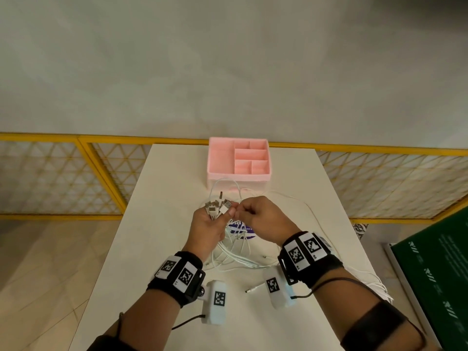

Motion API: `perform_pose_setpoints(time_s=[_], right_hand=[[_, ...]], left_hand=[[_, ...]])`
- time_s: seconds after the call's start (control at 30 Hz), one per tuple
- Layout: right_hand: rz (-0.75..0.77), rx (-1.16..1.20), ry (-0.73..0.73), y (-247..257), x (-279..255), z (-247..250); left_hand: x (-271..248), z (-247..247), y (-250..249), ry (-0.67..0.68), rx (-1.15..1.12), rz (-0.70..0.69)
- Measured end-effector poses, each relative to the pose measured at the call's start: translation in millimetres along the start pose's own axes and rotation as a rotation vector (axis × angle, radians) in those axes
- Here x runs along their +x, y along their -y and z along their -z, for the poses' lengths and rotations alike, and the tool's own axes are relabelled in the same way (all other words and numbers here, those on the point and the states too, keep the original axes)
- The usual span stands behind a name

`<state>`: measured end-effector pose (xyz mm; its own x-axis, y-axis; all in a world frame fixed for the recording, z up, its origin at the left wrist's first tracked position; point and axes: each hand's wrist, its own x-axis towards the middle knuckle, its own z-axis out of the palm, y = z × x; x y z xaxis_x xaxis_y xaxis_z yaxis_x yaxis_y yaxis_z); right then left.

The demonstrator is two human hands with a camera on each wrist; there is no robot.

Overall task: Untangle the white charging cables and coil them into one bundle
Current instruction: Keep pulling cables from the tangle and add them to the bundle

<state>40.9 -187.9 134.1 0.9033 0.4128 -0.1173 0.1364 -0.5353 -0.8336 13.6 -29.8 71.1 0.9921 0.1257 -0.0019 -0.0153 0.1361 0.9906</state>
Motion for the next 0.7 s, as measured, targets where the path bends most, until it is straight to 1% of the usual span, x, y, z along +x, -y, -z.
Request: perform_pose_setpoints(time_s=[0.13, 0.2, 0.23, 0.3, 0.37, 0.47, 0.6, 0.63, 0.7], right_hand=[[-0.014, 0.018, 0.013, 1.1, -2.8, 6.1], [-0.021, 0.041, -0.007, 4.1, -4.9, 10.1], [-0.03, 0.087, -0.029, 5.4, -5.3, 14.5], [-0.047, 0.249, -0.059, 10.6, -5.2, 26.5], [-0.029, 0.385, -0.046, 19.5, -5.4, 40.1], [0.07, 0.562, -0.06, 32.6, -3.1, 58.6], [0.278, 0.872, -0.179, 57.6, -2.6, 87.4], [0.327, 0.915, -0.219, 62.2, -3.5, 95.7], [0.383, 0.899, -0.311, 66.1, -4.6, 109.4]], left_hand=[[1.5, 0.0, -2.4, 0.047, 0.022, -0.049], [1.1, 0.0, -4.9, 0.064, 0.028, -0.059], [-0.3, -0.2, -5.9, 0.067, 0.04, -0.064], [-3.5, -0.2, -2.7, 0.055, 0.084, -0.079], [-5.2, 1.4, 2.9, 0.046, 0.118, -0.071], [-4.2, 2.0, 7.4, 0.034, 0.157, -0.064], [-0.9, 12.0, 18.1, 0.004, 0.217, -0.02], [-0.5, 15.6, 21.9, -0.007, 0.243, -0.011], [1.2, 20.8, 27.4, -0.053, 0.262, 0.015]])
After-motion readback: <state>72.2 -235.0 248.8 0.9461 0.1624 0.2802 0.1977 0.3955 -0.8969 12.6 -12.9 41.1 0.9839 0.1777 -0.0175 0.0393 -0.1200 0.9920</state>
